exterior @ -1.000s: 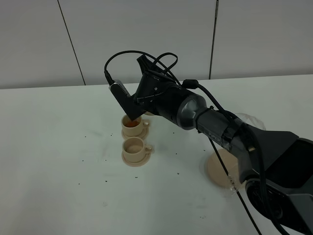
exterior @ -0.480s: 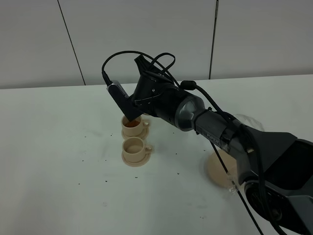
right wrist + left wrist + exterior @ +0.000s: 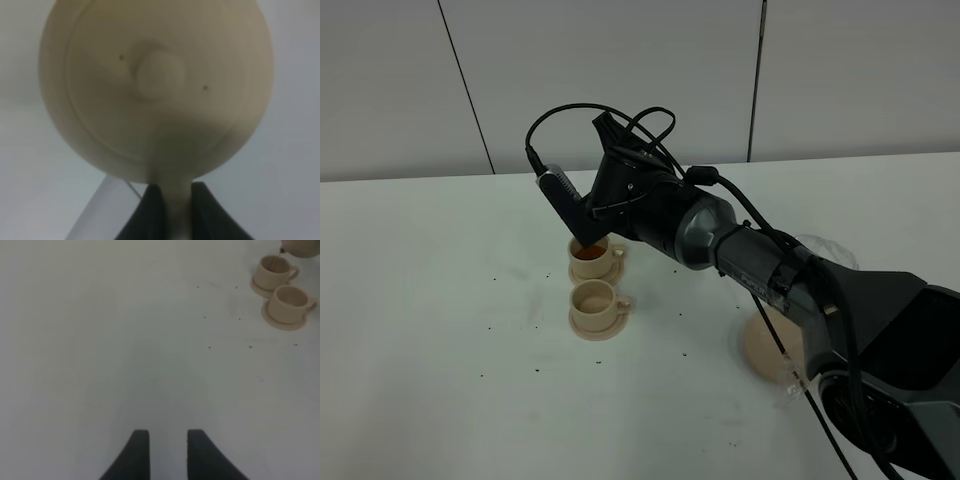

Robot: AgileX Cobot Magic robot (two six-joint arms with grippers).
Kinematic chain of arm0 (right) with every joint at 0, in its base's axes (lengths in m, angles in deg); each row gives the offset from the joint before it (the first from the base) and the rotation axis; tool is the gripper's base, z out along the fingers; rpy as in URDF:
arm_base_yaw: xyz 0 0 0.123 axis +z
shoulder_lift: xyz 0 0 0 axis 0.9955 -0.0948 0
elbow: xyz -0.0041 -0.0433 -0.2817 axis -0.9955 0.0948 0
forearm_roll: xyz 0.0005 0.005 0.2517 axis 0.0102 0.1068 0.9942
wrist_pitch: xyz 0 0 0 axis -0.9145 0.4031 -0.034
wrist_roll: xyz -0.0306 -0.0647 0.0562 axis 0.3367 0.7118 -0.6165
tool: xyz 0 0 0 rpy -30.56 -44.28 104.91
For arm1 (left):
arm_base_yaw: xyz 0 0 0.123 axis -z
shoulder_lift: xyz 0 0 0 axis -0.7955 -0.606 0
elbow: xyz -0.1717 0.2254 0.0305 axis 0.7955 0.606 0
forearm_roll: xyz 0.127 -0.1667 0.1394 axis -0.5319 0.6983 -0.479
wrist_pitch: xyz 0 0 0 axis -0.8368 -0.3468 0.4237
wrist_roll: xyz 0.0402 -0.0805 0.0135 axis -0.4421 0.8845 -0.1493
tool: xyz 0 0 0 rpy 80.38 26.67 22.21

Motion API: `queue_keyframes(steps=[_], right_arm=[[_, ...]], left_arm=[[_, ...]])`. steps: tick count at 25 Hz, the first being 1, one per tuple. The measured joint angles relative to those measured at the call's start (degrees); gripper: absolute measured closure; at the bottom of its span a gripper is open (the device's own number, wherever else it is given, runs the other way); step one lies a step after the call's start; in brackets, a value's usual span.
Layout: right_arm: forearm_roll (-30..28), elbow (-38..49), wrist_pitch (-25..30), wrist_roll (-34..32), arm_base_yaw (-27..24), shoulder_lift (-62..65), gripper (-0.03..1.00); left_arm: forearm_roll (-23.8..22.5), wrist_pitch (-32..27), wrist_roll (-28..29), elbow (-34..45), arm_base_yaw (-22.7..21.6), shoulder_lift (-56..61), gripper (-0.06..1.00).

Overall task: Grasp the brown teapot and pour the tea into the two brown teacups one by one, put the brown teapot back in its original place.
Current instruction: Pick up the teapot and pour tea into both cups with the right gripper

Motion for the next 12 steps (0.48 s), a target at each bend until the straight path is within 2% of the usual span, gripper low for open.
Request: queue_keyframes(steps=[12], right_arm=[[-1.4, 0.0, 0.3, -0.5, 0.0, 0.8, 0.87]], left_arm=[[0.0, 0.0, 0.0, 0.0, 0.0, 0.0, 0.69]])
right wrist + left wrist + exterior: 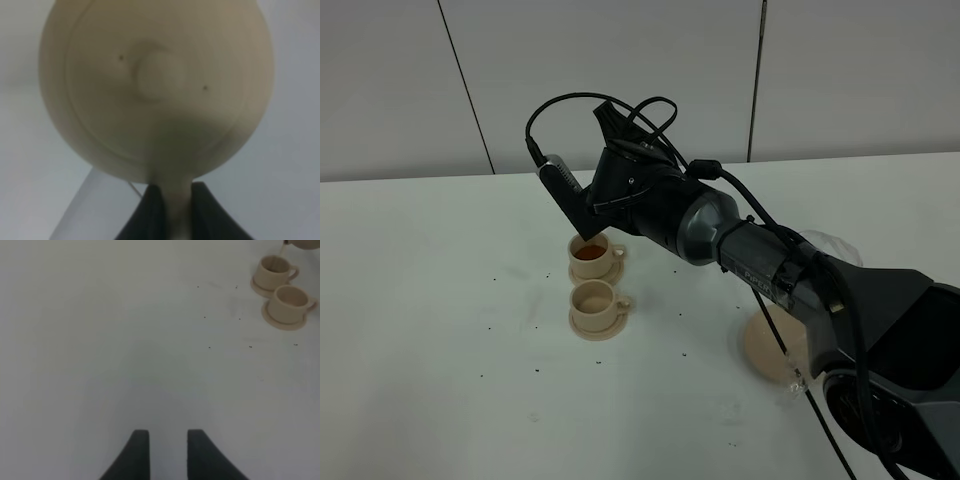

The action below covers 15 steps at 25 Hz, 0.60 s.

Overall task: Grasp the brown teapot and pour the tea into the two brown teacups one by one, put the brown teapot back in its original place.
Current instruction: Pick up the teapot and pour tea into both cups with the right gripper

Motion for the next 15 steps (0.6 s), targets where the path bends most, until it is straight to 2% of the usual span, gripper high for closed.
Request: queue_keyframes(steps=[15], right_arm=[[0.0, 0.0, 0.2, 0.0, 0.5, 0.0, 0.87]], left_arm=[[0.0, 0.0, 0.0, 0.0, 0.0, 0.0, 0.69]])
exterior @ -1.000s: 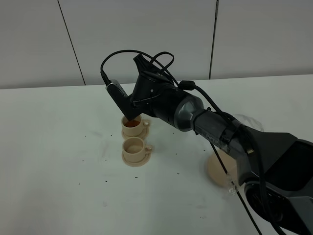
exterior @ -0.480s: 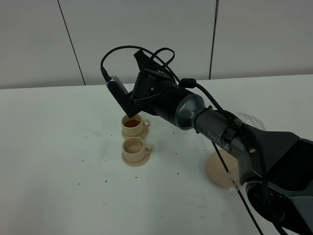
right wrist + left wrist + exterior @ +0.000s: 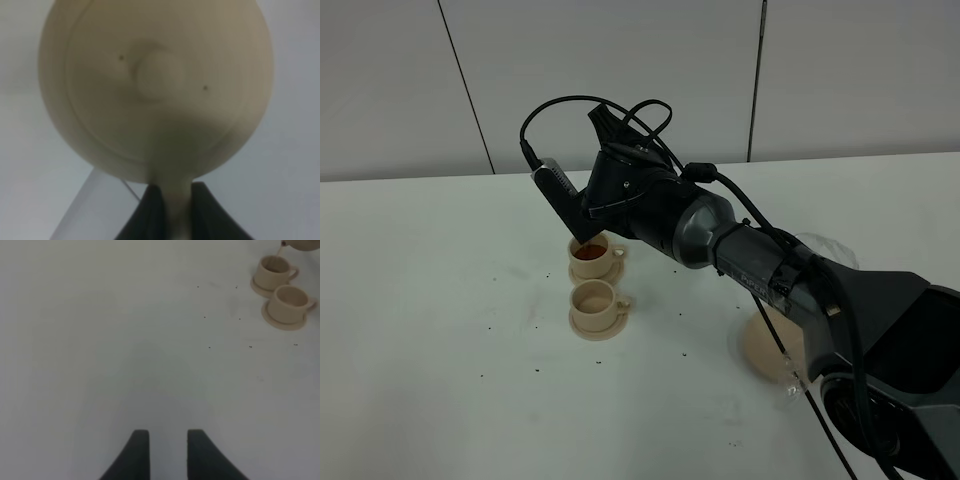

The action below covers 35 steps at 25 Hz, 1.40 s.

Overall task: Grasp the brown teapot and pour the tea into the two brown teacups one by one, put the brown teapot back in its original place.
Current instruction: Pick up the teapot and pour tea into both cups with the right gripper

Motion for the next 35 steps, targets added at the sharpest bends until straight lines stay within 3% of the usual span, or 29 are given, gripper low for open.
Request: queue_keyframes(steps=[35], right_arm=[[-0.3, 0.0, 0.7, -0.5, 0.6, 0.0, 0.87]], left_arm=[[0.0, 0.0, 0.0, 0.0, 0.0, 0.0, 0.69]])
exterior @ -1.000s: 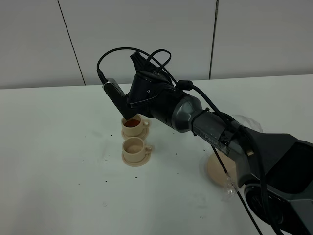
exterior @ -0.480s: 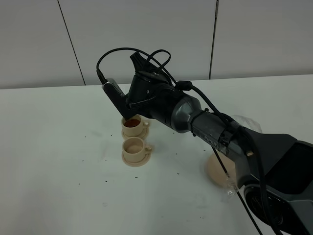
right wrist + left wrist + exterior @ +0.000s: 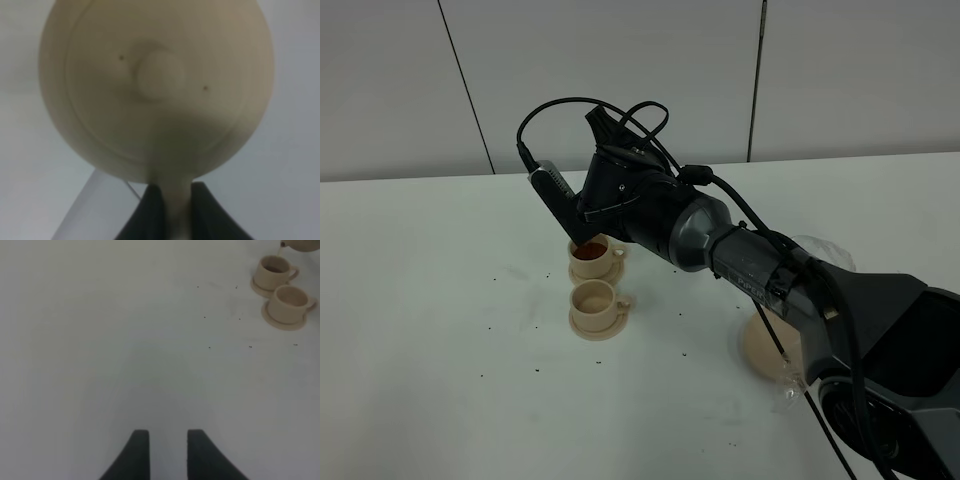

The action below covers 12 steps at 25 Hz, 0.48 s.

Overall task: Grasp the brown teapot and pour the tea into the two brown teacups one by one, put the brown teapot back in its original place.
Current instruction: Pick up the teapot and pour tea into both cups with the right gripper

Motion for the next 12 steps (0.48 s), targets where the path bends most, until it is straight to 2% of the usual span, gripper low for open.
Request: queue_keyframes(steps=[12], right_arm=[[0.0, 0.0, 0.0, -0.3, 0.0, 0.0, 0.87]], left_arm=[[0.0, 0.0, 0.0, 0.0, 0.0, 0.0, 0.69]])
